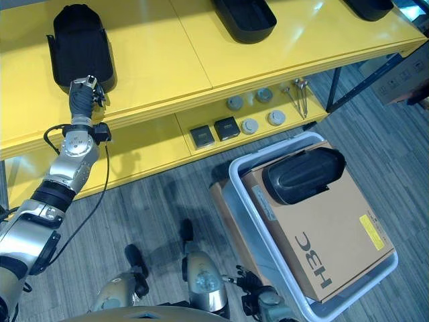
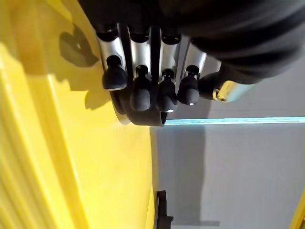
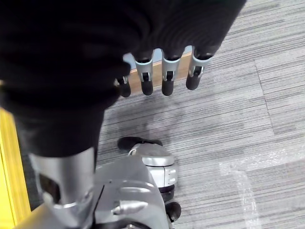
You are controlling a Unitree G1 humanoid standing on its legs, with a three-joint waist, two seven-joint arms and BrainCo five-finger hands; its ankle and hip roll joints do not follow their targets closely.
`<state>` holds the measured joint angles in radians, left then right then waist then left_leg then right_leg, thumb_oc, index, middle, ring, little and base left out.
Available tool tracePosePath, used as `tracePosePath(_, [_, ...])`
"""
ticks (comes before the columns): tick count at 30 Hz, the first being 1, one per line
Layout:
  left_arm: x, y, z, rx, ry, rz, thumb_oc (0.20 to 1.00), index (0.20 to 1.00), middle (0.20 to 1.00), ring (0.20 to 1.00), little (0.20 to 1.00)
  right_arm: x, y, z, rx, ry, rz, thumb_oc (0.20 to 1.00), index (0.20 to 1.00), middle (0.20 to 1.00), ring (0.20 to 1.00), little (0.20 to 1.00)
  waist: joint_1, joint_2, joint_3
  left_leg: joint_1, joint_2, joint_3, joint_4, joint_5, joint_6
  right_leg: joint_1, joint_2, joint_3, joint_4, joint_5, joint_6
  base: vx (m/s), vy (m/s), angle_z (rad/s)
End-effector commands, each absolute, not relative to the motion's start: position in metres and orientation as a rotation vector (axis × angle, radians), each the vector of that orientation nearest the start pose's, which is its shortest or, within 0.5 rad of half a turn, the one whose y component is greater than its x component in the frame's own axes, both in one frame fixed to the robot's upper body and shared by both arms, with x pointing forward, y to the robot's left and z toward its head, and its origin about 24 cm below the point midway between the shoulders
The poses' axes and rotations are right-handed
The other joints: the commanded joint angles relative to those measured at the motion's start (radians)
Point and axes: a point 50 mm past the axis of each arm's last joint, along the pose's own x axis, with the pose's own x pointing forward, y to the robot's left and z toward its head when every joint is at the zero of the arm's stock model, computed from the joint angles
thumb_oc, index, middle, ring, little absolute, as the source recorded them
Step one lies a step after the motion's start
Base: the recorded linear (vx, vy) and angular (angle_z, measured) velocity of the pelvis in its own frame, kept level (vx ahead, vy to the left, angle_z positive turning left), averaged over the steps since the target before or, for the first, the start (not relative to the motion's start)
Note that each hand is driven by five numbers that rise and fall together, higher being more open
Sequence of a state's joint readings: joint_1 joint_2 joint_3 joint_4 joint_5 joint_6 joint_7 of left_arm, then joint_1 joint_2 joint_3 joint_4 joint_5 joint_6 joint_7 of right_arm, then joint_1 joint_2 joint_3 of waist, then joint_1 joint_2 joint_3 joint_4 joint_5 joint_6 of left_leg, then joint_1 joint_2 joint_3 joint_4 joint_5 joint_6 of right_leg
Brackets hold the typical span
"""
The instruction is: Move parts from the plastic box to the shelf.
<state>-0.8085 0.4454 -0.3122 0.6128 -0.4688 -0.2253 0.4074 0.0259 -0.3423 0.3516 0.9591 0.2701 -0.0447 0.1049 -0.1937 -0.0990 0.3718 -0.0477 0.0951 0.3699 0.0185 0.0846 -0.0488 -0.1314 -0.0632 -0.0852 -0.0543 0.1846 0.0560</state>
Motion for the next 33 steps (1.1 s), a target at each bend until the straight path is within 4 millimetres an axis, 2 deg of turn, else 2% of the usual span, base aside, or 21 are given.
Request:
tracePosePath(1, [0.388,0.199,0.196,0.055,-0.384,0.267,0.200,0.200,0.200,0.200,0.200,0.120,-0.239,-0.138,-0.235,1.017,0.152,1.000,1.000,1.000,1.000,1.000,0.006,0.029,-0.017,-0.079,0.118,-0.102,0.061,-0.016,-0.046,-0.001,-0.069,0.052,0.102,-0.110,0.083,0.00,0.000,0.00])
tracePosePath(5, [0.391,0.212,0.190,0.058,-0.342,0.311,0.200,0.200,0.200,0.200,0.200,0.123,-0.237,-0.138,-0.247,1.017,0.175,1.000,1.000,1.000,1.000,1.000,-0.002,0.021,-0.011,-0.091,0.125,-0.099,0.069,-0.016,-0.048,-0.012,-0.065,0.060,0.106,-0.112,0.079,0.00,-0.006,-0.07])
tracePosePath(10, [0.395,0.222,0.195,0.056,-0.325,0.345,0.200,0.200,0.200,0.200,0.200,0.125,-0.235,-0.138,-0.251,1.006,0.191,1.000,1.000,1.000,1.000,1.000,-0.011,0.013,-0.008,-0.096,0.129,-0.097,0.070,-0.015,-0.049,-0.017,-0.059,0.067,0.106,-0.111,0.076,0.00,-0.004,-0.04])
tracePosePath(19, [0.394,0.220,0.200,0.046,-0.371,0.299,0.200,0.200,0.200,0.200,0.200,0.125,-0.234,-0.138,-0.255,1.007,0.195,1.000,1.000,1.000,1.000,1.000,-0.007,0.015,-0.021,-0.077,0.129,-0.093,0.058,-0.013,-0.051,0.003,-0.056,0.066,0.095,-0.114,0.075,0.00,0.000,0.00])
tracePosePath(20, [0.392,0.216,0.202,0.034,-0.403,0.263,0.765,0.765,0.765,0.765,0.765,0.123,-0.235,-0.138,-0.256,1.013,0.188,1.000,1.000,1.000,1.000,1.000,0.000,0.020,-0.027,-0.066,0.125,-0.093,0.051,-0.013,-0.049,0.014,-0.059,0.062,0.092,-0.115,0.076,0.00,0.000,0.00])
tracePosePath(21, [0.390,0.212,0.202,0.029,-0.421,0.236,1.000,1.000,1.000,1.000,1.000,0.121,-0.236,-0.138,-0.255,1.016,0.182,1.000,1.000,1.000,1.000,1.000,0.005,0.023,-0.030,-0.059,0.123,-0.094,0.046,-0.013,-0.048,0.021,-0.061,0.059,0.090,-0.115,0.078,0.00,0.000,0.00])
tracePosePath(26, [0.377,0.189,0.203,0.040,-0.506,0.078,1.000,1.000,1.000,1.000,1.000,0.117,-0.240,-0.139,-0.254,1.019,0.158,1.000,1.000,1.000,1.000,1.000,0.029,0.040,-0.042,-0.031,0.106,-0.100,0.025,-0.014,-0.041,0.052,-0.072,0.047,0.078,-0.116,0.084,0.00,0.052,0.01])
tracePosePath(27, [0.368,0.178,0.202,0.037,-0.532,0.015,1.000,1.000,1.000,1.000,1.000,0.118,-0.241,-0.138,-0.246,1.014,0.138,1.000,1.000,1.000,1.000,1.000,0.041,0.048,-0.050,-0.022,0.098,-0.103,0.016,-0.013,-0.040,0.062,-0.078,0.041,0.071,-0.115,0.085,-0.03,0.119,0.03])
tracePosePath(30, [0.350,0.164,0.191,0.028,-0.527,-0.077,1.000,1.000,1.000,1.000,1.000,0.119,-0.243,-0.137,-0.234,1.014,0.107,1.000,1.000,1.000,1.000,1.000,0.060,0.055,-0.065,-0.008,0.083,-0.109,0.015,-0.022,-0.034,0.080,-0.090,0.031,0.068,-0.117,0.087,-0.05,0.119,0.03])
tracePosePath(32, [0.338,0.157,0.179,-0.002,-0.496,-0.135,1.000,1.000,1.000,1.000,1.000,0.117,-0.245,-0.137,-0.224,1.023,0.078,1.000,1.000,1.000,1.000,1.000,0.073,0.058,-0.074,0.003,0.071,-0.113,0.016,-0.030,-0.028,0.093,-0.101,0.024,0.063,-0.113,0.091,-0.06,0.121,0.04])
tracePosePath(33, [0.326,0.151,0.166,0.002,-0.466,-0.189,1.000,1.000,1.000,1.000,1.000,0.116,-0.248,-0.138,-0.215,1.031,0.050,1.000,1.000,1.000,1.000,1.000,0.086,0.061,-0.084,0.011,0.058,-0.120,0.019,-0.040,-0.022,0.104,-0.113,0.021,0.056,-0.107,0.098,-0.07,0.140,0.03])
